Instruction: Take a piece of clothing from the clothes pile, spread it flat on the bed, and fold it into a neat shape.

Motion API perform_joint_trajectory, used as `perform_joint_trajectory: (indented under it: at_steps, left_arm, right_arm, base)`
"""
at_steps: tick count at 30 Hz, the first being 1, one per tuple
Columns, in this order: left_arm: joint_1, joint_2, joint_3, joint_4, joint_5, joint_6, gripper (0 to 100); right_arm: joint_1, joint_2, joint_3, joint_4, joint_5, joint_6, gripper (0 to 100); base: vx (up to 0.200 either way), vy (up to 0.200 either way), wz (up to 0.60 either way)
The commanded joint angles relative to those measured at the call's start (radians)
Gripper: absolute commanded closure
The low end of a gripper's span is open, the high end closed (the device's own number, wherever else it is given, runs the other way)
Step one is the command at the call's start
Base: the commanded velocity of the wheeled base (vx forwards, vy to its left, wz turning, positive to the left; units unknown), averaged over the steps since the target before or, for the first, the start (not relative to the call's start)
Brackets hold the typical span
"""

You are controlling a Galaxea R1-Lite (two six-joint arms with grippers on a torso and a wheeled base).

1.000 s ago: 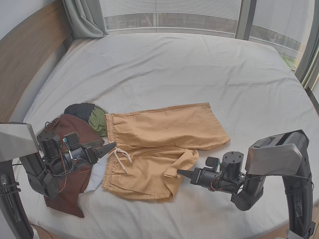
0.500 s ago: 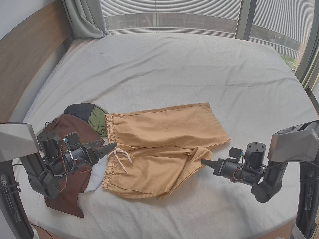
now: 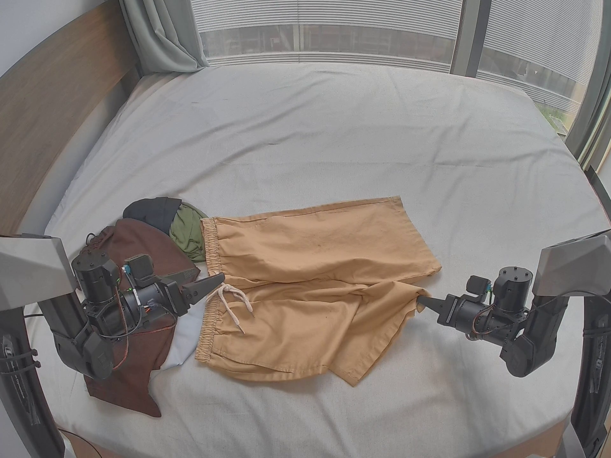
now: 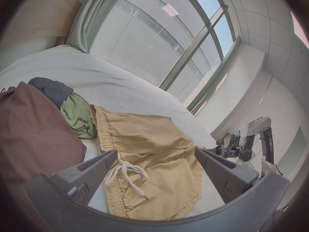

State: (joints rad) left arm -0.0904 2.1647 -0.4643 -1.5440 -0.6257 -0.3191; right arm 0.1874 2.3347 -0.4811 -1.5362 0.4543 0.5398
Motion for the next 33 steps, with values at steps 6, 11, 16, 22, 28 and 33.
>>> perform_joint_trajectory:
  at_steps: [6, 11, 16, 22, 28, 33]
  left_arm:
    - [0.000, 0.001, -0.001, -0.001, 0.000, -0.001, 0]
    - [0.000, 0.003, -0.001, -0.001, 0.000, 0.000, 0]
    - [0.000, 0.009, -0.001, -0.001, 0.000, 0.000, 0]
    - [0.000, 0.014, -0.002, -0.001, 0.000, 0.000, 0]
    - [0.000, 0.012, -0.002, -0.001, 0.000, 0.000, 0]
    - [0.000, 0.014, -0.002, -0.001, 0.000, 0.000, 0]
  right_arm:
    - [-0.043, 0.045, -0.033, -0.001, 0.000, -0.011, 100]
    - [-0.063, 0.087, -0.074, -0.002, 0.000, -0.046, 100]
    - [-0.057, 0.089, -0.105, -0.004, -0.002, -0.046, 100]
    - [-0.051, 0.089, -0.145, -0.004, -0.005, -0.041, 100]
    - [-0.049, 0.089, -0.162, -0.004, -0.002, -0.044, 100]
    - [-0.049, 0.087, -0.165, -0.005, 0.001, -0.049, 100]
  base:
    - [0.000, 0.000, 0.00]
    - [0.000, 0.000, 0.00]
    - [0.000, 0.000, 0.00]
    - [0.000, 0.000, 0.00]
    - [0.000, 0.000, 0.00]
    - [0.000, 0.000, 0.00]
